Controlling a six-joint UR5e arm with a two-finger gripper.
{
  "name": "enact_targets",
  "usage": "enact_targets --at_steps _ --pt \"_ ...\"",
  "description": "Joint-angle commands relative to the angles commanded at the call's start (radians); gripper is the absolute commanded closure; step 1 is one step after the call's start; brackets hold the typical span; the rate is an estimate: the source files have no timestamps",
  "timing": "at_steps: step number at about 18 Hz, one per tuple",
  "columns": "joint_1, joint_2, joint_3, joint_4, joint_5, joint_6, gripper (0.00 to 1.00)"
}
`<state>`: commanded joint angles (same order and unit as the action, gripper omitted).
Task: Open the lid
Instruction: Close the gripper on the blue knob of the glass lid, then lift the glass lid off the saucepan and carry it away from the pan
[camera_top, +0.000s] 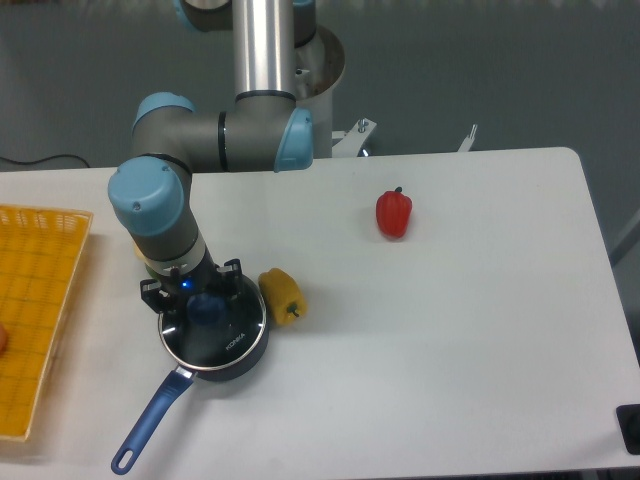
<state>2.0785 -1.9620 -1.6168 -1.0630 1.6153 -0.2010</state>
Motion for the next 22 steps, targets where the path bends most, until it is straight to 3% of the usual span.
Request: enact_targets --at_steps 10,14,22 --pt "0.012 0.020 0.017 -0.014 0.002 0.011 0.30" --pt "0.038 0.046 0.017 -0.069 0.011 0.184 0.31" --pt "0.144 0.084 0.021 -0.063 0.008 0.521 0.31"
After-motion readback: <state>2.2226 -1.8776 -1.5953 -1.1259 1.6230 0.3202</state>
